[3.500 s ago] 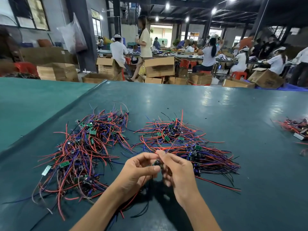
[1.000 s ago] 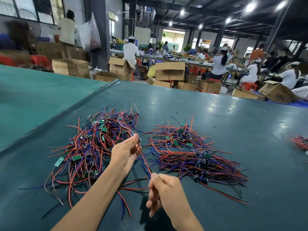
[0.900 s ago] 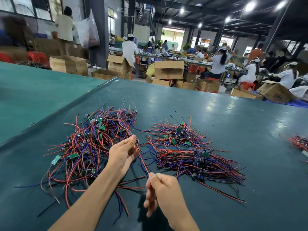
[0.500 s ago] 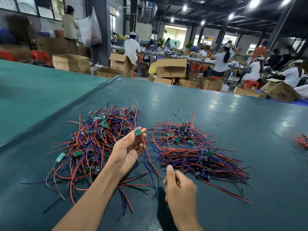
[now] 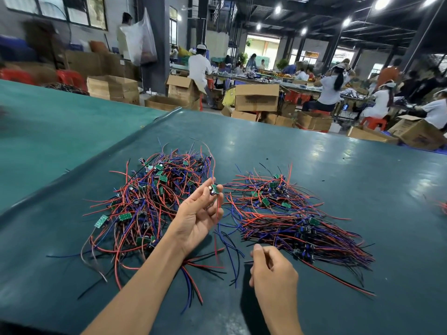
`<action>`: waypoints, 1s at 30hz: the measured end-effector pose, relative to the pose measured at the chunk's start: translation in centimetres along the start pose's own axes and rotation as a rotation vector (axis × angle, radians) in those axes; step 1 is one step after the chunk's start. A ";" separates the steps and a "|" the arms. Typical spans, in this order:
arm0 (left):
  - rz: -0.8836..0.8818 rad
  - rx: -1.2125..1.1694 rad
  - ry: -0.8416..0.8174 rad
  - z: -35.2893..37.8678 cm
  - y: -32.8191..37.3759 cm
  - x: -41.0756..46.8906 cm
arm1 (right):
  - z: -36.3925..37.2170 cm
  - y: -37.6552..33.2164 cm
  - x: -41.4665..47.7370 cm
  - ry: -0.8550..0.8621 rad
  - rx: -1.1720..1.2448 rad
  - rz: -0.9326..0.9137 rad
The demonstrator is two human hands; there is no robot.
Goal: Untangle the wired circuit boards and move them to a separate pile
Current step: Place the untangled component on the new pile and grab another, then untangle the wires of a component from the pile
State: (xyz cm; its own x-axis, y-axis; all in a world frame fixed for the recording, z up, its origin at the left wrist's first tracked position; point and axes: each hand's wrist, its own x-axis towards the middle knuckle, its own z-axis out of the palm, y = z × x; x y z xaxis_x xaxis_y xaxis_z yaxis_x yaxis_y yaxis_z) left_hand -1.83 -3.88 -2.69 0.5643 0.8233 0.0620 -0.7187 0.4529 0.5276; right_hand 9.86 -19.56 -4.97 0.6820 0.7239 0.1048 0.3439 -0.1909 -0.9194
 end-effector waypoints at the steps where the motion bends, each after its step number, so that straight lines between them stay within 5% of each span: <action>1: 0.003 -0.008 -0.005 0.1 0.0 -0.1 | 0.0 0.0 -0.1 0.000 0.006 -0.008; 8: -0.005 0.113 0.018 0.5 -0.5 -0.4 | -0.2 0.0 -0.5 0.019 0.182 -0.094; 14: -0.185 0.410 -0.236 0.7 -1.7 -1.0 | -1.3 -1.0 0.0 -0.047 0.622 0.025; 21: -0.426 0.651 -0.493 0.9 -2.7 -2.2 | -1.5 -1.9 1.0 -0.201 0.677 0.141; 26: -0.457 0.691 -0.350 0.7 -3.0 -1.8 | -3.5 -2.2 3.0 -0.050 0.748 0.126; 30: -0.264 0.691 -0.224 0.5 -3.0 -1.2 | -7.6 -2.6 6.5 -0.016 0.760 0.091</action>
State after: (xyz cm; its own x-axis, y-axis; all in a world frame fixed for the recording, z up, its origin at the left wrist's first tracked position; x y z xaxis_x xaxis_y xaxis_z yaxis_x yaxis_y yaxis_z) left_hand -0.12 -6.35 -3.97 0.8031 0.5958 -0.0081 -0.1739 0.2474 0.9532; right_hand 18.28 -19.40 0.97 0.6751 0.7376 0.0160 -0.2554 0.2540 -0.9329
